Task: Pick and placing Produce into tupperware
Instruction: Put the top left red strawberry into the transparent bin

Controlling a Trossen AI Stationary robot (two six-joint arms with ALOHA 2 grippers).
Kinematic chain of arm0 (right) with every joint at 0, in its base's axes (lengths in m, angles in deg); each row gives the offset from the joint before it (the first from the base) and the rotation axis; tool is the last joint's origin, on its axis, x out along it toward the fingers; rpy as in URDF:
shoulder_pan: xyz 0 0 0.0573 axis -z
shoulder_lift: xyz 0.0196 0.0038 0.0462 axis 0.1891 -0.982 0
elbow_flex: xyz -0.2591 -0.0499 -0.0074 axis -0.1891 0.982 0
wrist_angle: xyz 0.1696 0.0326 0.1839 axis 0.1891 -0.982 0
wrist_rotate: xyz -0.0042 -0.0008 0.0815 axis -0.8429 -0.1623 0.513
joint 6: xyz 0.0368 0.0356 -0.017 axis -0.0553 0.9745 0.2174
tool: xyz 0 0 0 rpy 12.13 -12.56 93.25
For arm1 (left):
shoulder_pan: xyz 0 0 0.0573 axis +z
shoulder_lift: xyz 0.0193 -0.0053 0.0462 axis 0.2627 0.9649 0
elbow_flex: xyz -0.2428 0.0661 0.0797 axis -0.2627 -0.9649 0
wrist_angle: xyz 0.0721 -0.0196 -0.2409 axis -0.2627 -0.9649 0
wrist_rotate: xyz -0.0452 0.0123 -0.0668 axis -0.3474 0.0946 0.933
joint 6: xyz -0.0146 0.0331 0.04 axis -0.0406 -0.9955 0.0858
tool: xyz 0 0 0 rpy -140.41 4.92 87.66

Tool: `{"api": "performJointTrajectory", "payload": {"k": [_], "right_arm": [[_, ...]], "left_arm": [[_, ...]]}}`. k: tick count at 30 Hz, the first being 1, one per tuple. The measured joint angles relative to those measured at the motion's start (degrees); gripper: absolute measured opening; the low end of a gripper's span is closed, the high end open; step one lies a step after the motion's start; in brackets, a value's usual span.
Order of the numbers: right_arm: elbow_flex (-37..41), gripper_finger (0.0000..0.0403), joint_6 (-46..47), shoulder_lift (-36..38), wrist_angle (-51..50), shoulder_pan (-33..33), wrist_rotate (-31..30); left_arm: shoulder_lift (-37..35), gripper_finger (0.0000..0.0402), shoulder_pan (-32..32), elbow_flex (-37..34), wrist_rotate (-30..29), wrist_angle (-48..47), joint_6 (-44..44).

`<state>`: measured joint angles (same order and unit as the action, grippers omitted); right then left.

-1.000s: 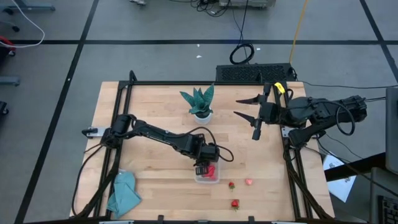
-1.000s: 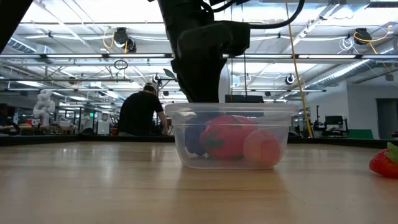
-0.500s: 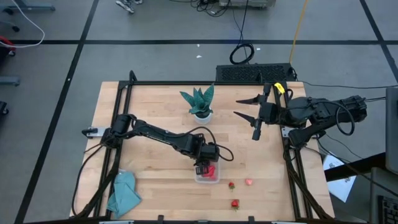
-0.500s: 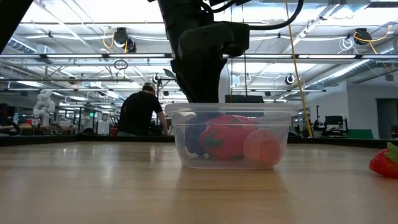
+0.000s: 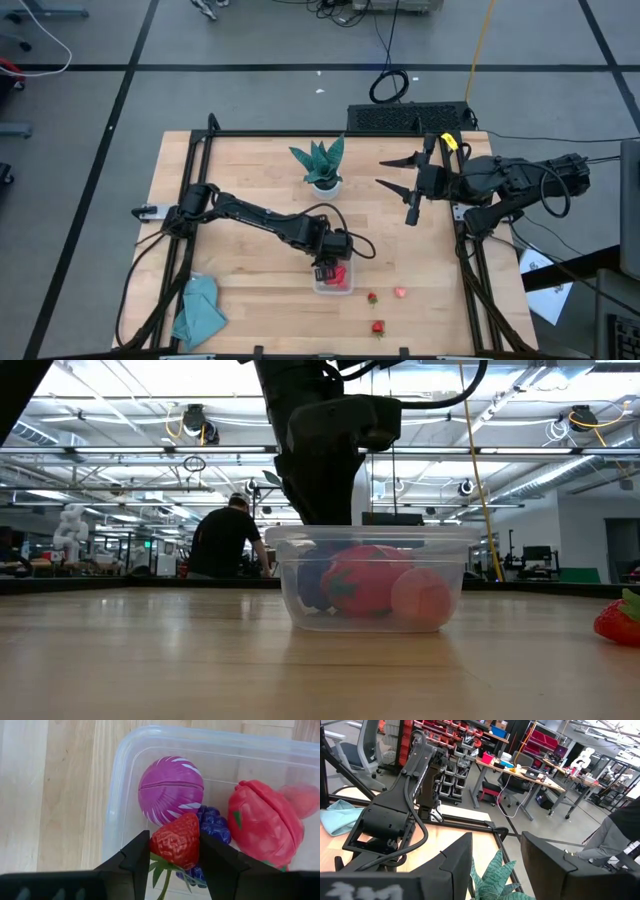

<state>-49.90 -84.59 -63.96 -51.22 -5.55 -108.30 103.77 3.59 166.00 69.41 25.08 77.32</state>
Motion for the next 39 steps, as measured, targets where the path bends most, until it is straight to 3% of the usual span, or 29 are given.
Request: {"api": "performJointTrajectory", "payload": {"k": [39], "right_arm": [[0.00,0.0160,0.45,0.00,0.00,0.00,0.02]], "left_arm": [[-0.20,0.0150,0.00,0.04,1.26,0.51,1.35]]}}
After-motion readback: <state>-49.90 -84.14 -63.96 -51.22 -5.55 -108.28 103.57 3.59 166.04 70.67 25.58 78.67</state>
